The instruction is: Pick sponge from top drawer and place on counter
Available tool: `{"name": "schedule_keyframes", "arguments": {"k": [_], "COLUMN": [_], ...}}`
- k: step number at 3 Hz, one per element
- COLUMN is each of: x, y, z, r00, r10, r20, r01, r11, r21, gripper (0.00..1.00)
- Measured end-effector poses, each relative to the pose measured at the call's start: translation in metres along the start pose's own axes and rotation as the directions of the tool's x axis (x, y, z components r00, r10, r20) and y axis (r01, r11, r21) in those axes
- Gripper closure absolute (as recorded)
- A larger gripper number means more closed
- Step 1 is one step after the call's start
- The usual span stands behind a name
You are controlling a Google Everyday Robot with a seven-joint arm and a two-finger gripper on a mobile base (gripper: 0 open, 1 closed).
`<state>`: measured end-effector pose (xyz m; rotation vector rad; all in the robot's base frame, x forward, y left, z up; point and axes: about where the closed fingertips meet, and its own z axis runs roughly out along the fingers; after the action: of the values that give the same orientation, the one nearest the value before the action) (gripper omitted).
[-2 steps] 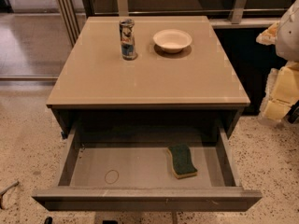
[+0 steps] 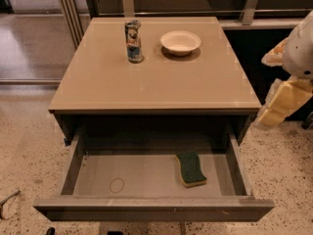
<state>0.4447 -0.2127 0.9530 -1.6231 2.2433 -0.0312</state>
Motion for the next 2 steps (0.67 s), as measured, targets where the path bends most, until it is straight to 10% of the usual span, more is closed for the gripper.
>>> {"name": "schedule_keyframes", "arguments": {"k": [2], "x": [-0.006], "y": [0.012], "z": [0.088], "r00": [0.98], "r10": [0.139], "r20": [0.144], "r01": [-0.134], "r11": [0.9901], "r21": [-0.04], "gripper": [0.67]}}
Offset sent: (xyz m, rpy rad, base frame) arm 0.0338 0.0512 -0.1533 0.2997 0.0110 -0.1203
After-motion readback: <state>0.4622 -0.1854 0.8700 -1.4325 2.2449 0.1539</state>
